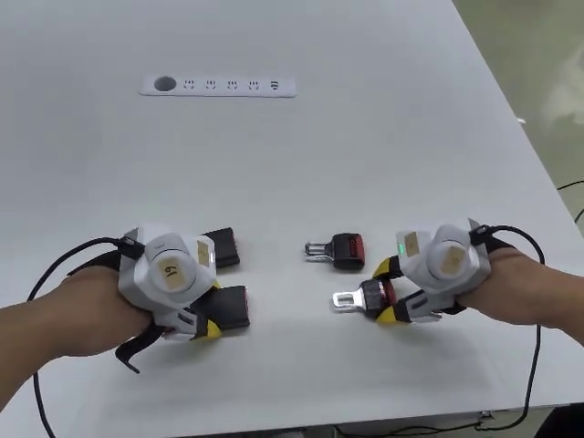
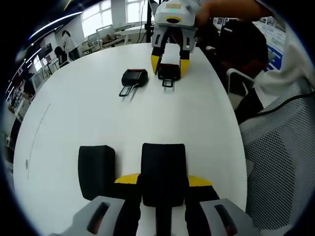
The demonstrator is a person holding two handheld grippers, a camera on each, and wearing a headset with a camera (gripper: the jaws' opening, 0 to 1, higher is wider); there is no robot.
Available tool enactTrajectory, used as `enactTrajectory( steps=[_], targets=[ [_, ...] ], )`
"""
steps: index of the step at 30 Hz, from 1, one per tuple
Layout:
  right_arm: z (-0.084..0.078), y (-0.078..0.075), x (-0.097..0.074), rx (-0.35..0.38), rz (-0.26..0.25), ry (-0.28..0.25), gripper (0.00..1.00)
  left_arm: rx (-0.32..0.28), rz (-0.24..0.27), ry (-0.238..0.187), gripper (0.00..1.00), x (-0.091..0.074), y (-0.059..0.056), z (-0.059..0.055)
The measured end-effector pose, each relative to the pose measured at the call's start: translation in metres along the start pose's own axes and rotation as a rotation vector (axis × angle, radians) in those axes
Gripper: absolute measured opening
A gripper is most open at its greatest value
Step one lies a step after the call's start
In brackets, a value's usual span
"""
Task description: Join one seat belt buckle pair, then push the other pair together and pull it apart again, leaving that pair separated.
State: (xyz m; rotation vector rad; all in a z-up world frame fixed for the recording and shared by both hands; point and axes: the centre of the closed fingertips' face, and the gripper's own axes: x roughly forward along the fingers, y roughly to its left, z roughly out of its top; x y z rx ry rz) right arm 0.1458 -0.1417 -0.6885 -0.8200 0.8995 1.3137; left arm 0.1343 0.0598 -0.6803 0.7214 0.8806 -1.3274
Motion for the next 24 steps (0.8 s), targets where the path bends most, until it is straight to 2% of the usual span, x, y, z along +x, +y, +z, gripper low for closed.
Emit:
enactTrajectory(
  steps=[7, 18, 24],
  targets=[
    [0.0, 0.001, 0.0, 0.001, -0.002, 0.015, 0.34, 0.045, -0.006, 0.004, 0.35, 0.0, -0.002, 0.0],
    [0.012, 0.008, 0.005, -0.011, -0.013, 0.021, 0.34, 0.034, 0.002, 0.01, 0.35, 0.0, -0.001, -0.002],
    [0.019, 0.009, 0.01, 0.011, -0.013, 0.016, 0.34, 0.036, 0.003, 0.013, 0.35, 0.0, -0.001, -0.003]
  ],
)
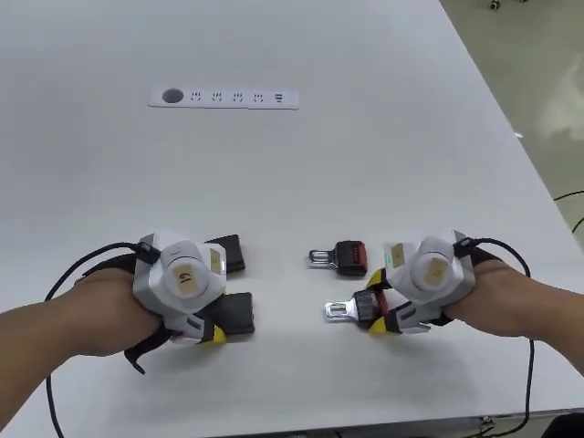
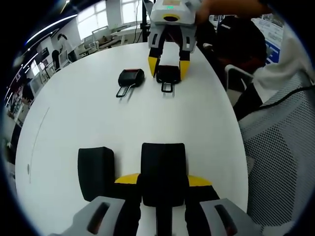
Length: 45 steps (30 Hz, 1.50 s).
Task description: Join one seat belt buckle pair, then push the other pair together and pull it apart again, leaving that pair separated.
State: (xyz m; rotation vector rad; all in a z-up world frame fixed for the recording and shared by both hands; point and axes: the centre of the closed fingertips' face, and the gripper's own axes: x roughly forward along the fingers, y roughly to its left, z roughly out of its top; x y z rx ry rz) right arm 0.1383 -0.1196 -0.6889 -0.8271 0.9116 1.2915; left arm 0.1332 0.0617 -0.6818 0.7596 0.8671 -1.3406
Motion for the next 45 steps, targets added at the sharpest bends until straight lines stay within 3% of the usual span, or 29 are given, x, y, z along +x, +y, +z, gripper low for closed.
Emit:
enactTrajectory(
  steps=[17, 24, 40, 45],
  targets=[
    [0.049, 0.007, 0.024, 0.03, -0.01, -0.071, 0.34, 0.001, -0.003, -0.022, 0.35, 0.0, -0.001, -0.001],
    [0.065, 0.008, 0.03, 0.039, -0.016, -0.085, 0.34, 0.006, -0.005, -0.011, 0.35, 0.002, 0.002, -0.004],
    [0.094, 0.013, 0.043, 0.009, -0.015, -0.092, 0.34, 0.006, -0.006, -0.009, 0.35, 0.003, 0.001, -0.004],
    [0.092, 0.011, 0.043, 0.014, -0.024, -0.077, 0.34, 0.008, -0.006, -0.005, 0.35, 0.002, 0.001, -0.003]
  ],
)
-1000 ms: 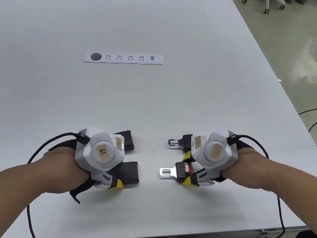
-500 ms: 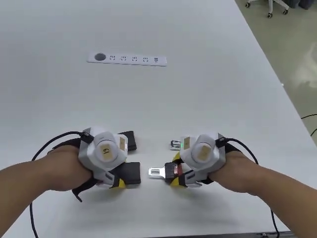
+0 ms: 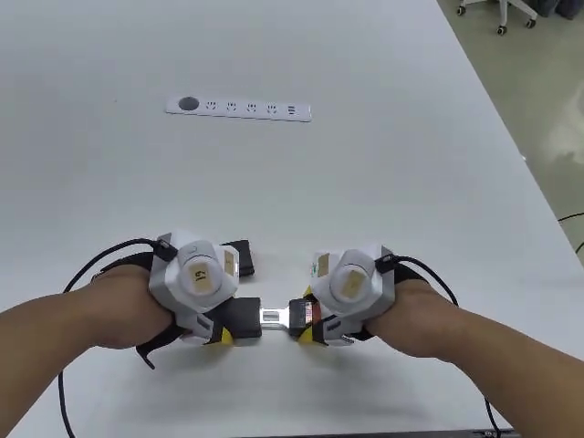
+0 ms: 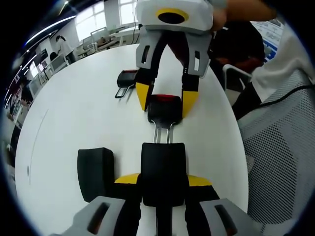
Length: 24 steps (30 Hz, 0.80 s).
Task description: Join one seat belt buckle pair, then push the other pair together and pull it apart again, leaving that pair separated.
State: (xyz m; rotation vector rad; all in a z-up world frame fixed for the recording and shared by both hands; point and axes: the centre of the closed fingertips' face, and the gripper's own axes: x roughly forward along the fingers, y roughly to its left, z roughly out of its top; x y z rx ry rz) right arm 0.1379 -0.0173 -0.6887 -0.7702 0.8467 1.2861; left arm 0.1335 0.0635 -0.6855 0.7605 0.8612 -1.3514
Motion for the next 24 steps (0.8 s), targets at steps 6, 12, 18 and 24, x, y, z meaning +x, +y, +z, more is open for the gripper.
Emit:
enactTrajectory(
  steps=[6, 12, 18, 24],
  targets=[
    [0.002, 0.0, 0.002, -0.005, 0.006, -0.006, 0.34, 0.002, 0.0, 0.011, 0.35, 0.0, 0.0, 0.0],
    [0.006, 0.002, 0.003, -0.023, 0.01, -0.021, 0.34, 0.004, -0.001, 0.01, 0.35, 0.0, 0.0, -0.001],
    [0.013, 0.003, 0.005, -0.032, 0.014, -0.036, 0.34, 0.009, -0.004, 0.013, 0.35, 0.001, -0.001, -0.001],
    [0.013, 0.003, 0.004, -0.029, 0.019, -0.039, 0.33, 0.017, -0.005, 0.012, 0.34, 0.001, -0.001, -0.001]
  ],
)
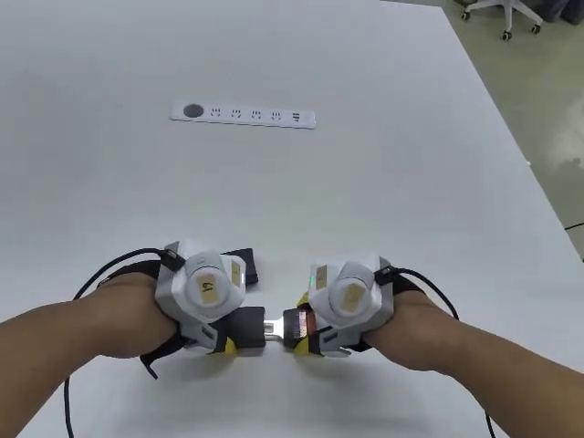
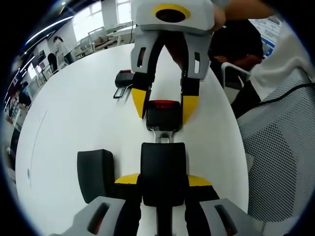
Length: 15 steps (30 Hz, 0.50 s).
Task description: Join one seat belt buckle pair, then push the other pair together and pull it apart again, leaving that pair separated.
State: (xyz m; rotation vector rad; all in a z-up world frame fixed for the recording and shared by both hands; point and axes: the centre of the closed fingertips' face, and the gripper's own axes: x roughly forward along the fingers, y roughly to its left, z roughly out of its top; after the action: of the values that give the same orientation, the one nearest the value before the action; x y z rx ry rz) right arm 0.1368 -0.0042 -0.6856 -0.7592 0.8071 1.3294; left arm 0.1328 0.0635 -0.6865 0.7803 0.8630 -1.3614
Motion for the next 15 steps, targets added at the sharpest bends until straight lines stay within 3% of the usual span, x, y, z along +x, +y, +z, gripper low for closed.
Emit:
enactTrajectory(
  steps=[15],
  targets=[
    [0.0044, -0.0006, 0.0051, -0.019, 0.002, 0.009, 0.32, 0.022, -0.013, -0.011, 0.34, -0.0029, -0.003, 0.0047]
  ],
)
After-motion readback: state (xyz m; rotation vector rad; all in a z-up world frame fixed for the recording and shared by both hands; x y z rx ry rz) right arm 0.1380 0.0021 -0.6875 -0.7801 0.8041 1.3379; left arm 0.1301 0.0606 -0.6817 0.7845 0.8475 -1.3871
